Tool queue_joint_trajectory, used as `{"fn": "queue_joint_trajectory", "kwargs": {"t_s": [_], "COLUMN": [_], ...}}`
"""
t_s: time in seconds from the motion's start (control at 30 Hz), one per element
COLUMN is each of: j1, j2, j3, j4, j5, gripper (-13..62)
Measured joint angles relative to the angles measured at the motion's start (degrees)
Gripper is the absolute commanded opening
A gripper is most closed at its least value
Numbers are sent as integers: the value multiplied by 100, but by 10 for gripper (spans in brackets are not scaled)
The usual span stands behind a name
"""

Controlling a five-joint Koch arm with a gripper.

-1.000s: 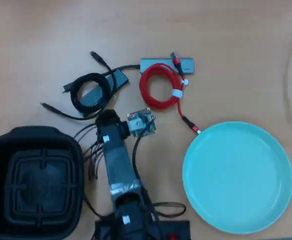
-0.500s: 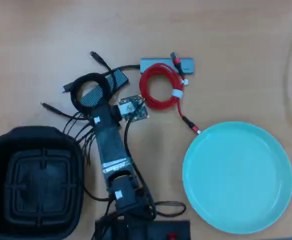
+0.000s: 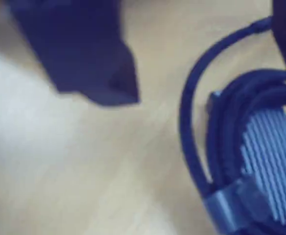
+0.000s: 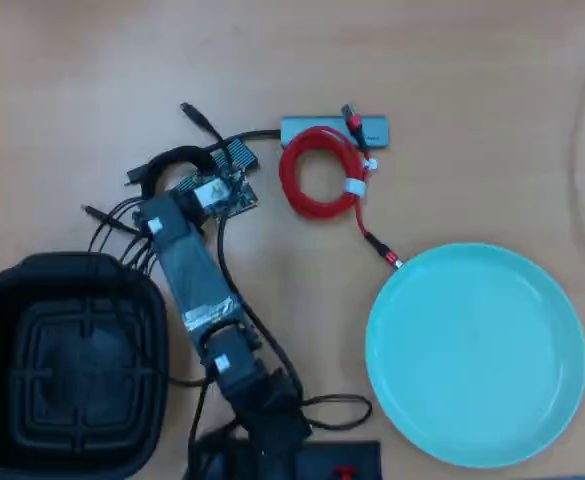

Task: Put a black charging cable in a black bowl and put a red charging cable in a green bowl

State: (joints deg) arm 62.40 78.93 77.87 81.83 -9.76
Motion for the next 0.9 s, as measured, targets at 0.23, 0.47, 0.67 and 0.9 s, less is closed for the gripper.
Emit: {"fn": "queue_joint_trajectory", "kwargs": {"t_s": [0.23, 0.47, 0.67, 0.9], "j1": [0, 26, 141, 316], "j2": [-527, -1107, -1661, -1811], "j3": [-9, -448, -835, -984], "j4": [9, 9, 18, 70], "j5": [9, 26, 9, -18], "gripper": [321, 321, 322, 319]}}
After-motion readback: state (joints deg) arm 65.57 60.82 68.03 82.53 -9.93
